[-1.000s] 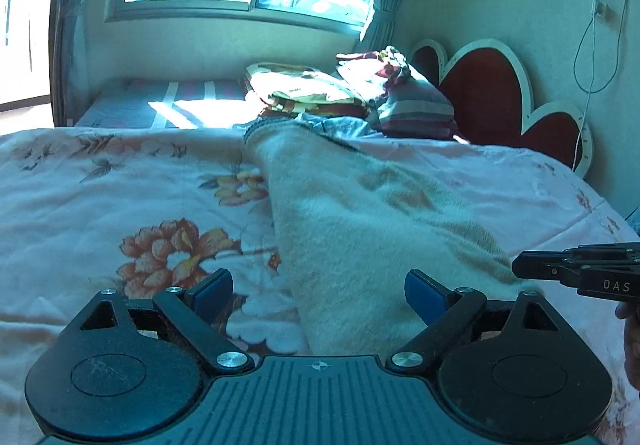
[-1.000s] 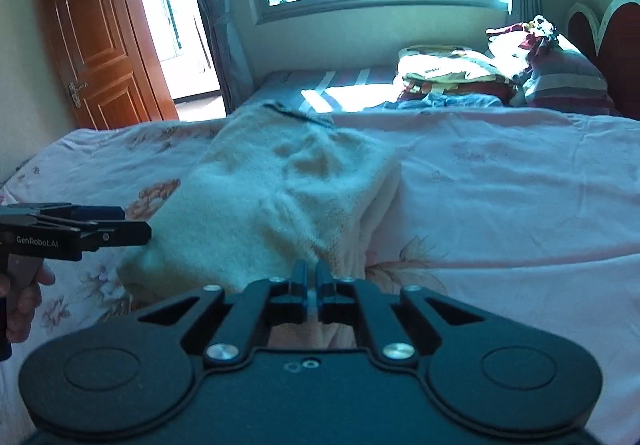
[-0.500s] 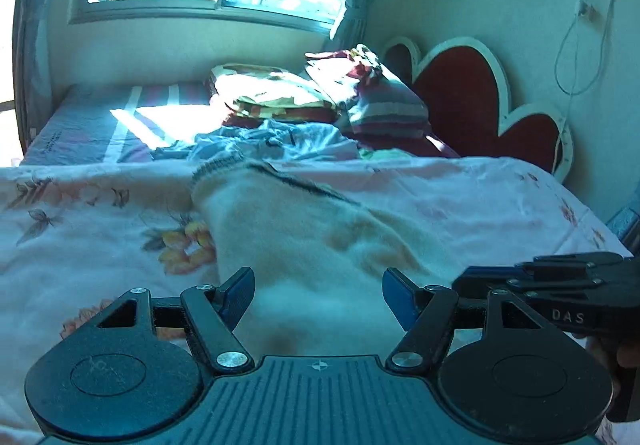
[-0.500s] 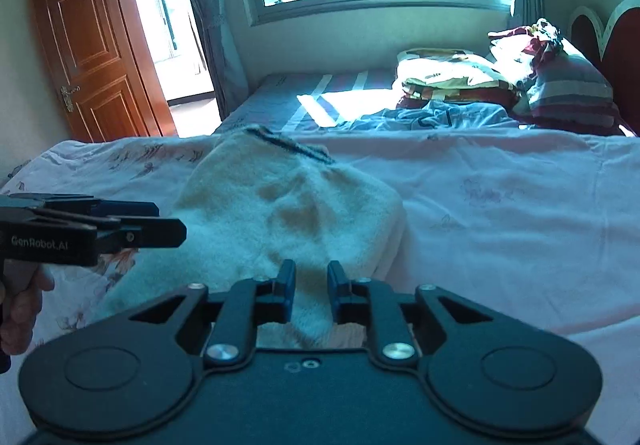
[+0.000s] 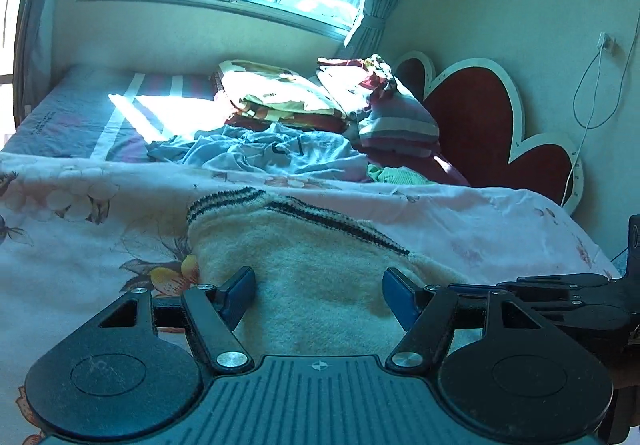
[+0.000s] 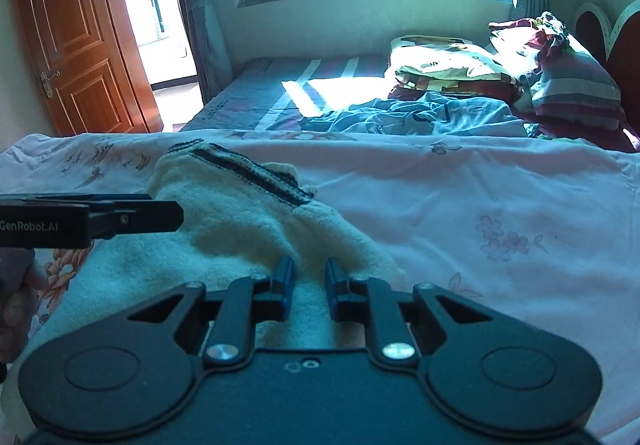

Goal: Fold small clothes

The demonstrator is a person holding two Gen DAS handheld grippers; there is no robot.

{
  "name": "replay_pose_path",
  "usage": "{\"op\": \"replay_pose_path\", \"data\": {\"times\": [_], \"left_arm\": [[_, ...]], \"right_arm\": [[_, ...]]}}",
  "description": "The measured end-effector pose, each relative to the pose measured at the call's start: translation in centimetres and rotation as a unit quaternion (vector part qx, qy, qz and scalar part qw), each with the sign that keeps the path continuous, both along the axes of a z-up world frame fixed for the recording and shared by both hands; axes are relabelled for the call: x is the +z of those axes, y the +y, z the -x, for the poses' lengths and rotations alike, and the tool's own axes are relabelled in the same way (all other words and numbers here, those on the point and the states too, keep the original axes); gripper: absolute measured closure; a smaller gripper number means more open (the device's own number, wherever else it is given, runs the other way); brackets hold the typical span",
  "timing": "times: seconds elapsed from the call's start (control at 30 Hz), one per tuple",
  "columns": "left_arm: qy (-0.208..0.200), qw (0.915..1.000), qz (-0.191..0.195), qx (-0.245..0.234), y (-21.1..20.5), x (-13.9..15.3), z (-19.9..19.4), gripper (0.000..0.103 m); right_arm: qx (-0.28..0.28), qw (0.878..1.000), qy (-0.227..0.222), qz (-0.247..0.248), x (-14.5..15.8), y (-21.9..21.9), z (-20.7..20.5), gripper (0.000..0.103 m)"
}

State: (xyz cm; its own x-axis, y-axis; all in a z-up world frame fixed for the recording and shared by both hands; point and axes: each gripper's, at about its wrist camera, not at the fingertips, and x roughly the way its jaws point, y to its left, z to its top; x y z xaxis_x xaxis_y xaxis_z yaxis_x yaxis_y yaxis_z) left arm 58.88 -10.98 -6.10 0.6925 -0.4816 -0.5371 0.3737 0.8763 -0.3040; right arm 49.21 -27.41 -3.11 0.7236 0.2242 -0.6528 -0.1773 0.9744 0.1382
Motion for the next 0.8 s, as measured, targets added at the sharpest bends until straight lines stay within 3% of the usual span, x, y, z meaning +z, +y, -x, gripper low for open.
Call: {"op": "replay_pose_path", "data": {"times": [0.1, 0.2, 0.37, 0.5, 0.73, 0.8], "left_arm": [[-0.012, 0.9989, -0.044, 0.01, -0.5, 0.4, 0.2, 0.033], [-0.004, 0.9946, -0.103, 0.013, -1.4, -0.4, 0.0, 0.033], [0.006, 0.9938, -0.109, 0.021, -1.2, -0.7, 0.6, 0.028], [-0.002, 0.9925, -0.119, 0.028, -1.2, 0.0, 1.5, 0.015], [-0.004, 0.9927, -0.119, 0.018, -0.8, 0.7, 4.3, 0.015], [0.0, 0.99, -0.14, 0.016, -1.2, 0.0, 4.6, 0.015]], "right_arm": [[0.008, 1.0, -0.019, 0.001, 1.1, 0.4, 0.4, 0.081], [0.012, 0.999, 0.007, 0.032, 0.0, 0.9, -0.1, 0.08], [0.001, 1.0, 0.001, 0.018, 0.4, 0.6, 0.5, 0.079], [0.008, 1.0, -0.02, -0.006, 1.8, 0.6, 2.2, 0.062], [0.017, 1.0, -0.017, 0.006, 1.4, 1.0, 4.5, 0.064], [0.012, 1.0, 0.001, 0.024, 0.2, 1.1, 4.2, 0.065]]}}
